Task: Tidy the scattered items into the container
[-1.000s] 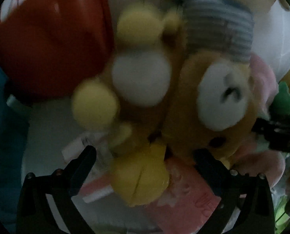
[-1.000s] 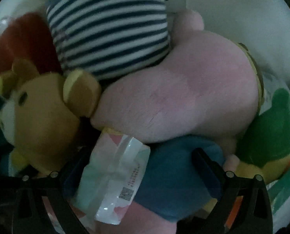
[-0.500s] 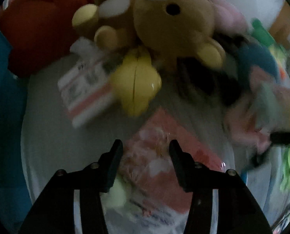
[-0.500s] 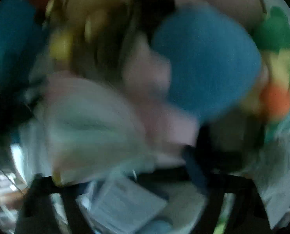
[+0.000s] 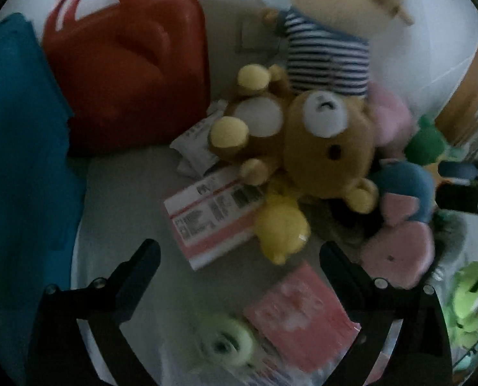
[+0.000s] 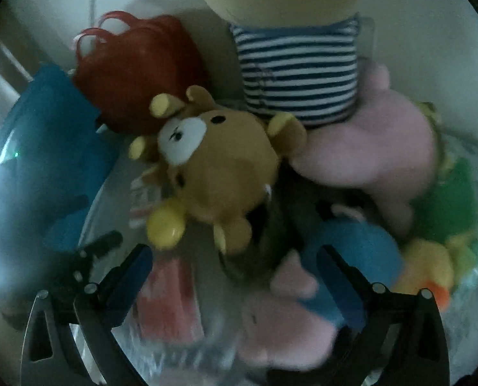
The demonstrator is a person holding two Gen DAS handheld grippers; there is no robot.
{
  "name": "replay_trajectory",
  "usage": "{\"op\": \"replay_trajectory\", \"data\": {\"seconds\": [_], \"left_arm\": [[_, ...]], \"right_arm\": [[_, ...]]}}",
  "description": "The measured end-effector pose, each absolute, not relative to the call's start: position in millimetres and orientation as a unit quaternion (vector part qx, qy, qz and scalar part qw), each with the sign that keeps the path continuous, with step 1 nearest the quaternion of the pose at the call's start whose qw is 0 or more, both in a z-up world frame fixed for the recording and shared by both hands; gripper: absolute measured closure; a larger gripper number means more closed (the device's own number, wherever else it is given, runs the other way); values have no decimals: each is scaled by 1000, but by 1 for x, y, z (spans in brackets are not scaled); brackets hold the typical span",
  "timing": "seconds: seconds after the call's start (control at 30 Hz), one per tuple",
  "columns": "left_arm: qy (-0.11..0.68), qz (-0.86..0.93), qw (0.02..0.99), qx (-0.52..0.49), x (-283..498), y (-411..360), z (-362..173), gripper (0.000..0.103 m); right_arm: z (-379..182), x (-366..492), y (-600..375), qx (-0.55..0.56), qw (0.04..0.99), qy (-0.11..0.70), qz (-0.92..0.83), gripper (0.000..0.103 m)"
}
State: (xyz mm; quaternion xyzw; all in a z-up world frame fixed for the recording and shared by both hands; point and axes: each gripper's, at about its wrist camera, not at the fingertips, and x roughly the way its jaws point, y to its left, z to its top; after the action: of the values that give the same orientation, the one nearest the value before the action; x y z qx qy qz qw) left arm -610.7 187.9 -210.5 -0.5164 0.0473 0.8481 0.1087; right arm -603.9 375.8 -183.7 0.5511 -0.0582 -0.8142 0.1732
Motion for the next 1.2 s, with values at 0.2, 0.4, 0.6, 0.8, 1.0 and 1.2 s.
{"op": "replay_trajectory", "data": {"seconds": [0.2,0.4,0.6,0.8,1.0,1.2], "left_arm": [[41,846,108,-521,-661,195,-260,2],[38,854,101,-509,-684,202,-279,12],[84,849,103,-511,-646,192,-269,53],[99,836,95,-532,-583,175,-258,55],[108,815,97,-561,-521,166,-252,56],[116,806,118,-568,-483,158,-231,54]], "right_arm": [[-251,-668,366,568,192,-122,-791,0],[-286,-672,344,567,256,-152,-768,2],[-296,-643,328,603,269,-117,-742,70],[-311,-588,322,644,265,-95,-711,74],[-318,-501,290,688,309,-36,-656,74],[-287,-459,294,686,316,3,-655,49]]}}
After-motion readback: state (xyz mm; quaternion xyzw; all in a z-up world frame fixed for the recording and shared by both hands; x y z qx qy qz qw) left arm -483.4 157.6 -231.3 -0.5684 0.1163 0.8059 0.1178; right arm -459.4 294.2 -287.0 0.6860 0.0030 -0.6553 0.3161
